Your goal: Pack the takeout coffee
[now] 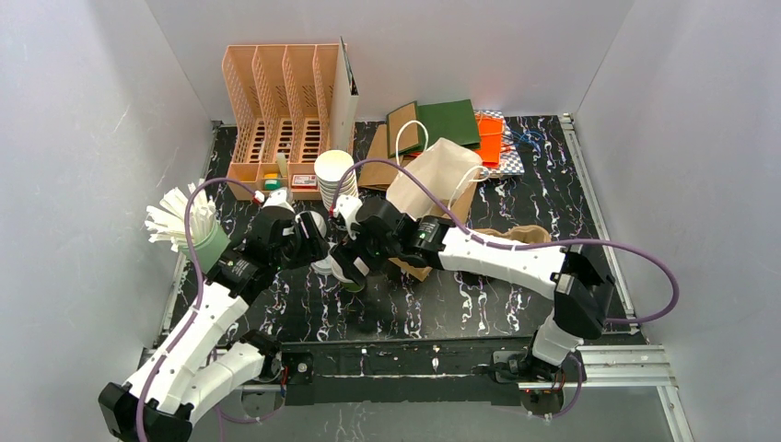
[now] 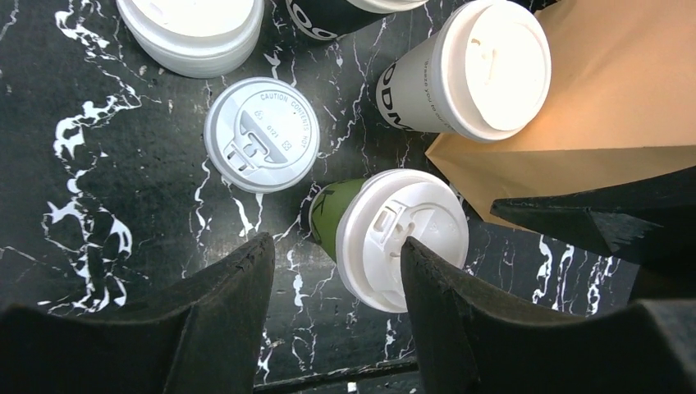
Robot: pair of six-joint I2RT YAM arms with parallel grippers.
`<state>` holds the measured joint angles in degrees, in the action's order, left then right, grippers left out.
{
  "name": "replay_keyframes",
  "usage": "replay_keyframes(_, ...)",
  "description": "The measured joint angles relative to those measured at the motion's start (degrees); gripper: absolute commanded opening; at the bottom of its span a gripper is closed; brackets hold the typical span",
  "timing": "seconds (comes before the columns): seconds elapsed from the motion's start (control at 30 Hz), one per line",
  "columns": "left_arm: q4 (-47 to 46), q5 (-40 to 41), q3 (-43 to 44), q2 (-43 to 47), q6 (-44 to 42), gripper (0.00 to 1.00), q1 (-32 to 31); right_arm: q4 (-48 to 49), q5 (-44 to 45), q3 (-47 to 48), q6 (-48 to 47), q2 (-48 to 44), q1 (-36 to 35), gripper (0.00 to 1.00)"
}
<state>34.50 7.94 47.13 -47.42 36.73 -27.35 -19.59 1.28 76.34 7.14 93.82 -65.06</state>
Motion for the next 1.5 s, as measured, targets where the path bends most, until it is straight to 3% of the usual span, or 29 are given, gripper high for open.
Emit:
replay_keyframes(0.63,-5.73,-6.29,-9.53,1.31,6.43,0.47,6.95,-4.48,1.25,5.66,-2.69,7.63,-0.61,0.98)
replay_keyframes(0.93,-9.35,-9.77,-13.09,1.33,8.26,0.45,7.06,-5.88,2.99,7.98,-3.21,9.2,-1.6,0.9)
replay_keyframes(1.2,-12.07,-10.6,-13.88,0.57,8.46,0.45,7.43,-6.05,3.52,8.37,-3.1,9.46,-1.73,0.98)
replay_keyframes(1.5,-12.83,-11.63,-13.88,-0.55,8.26,0.45,7.43,-6.69,4.92,10.69,-4.46,10.84,-1.95,0.98)
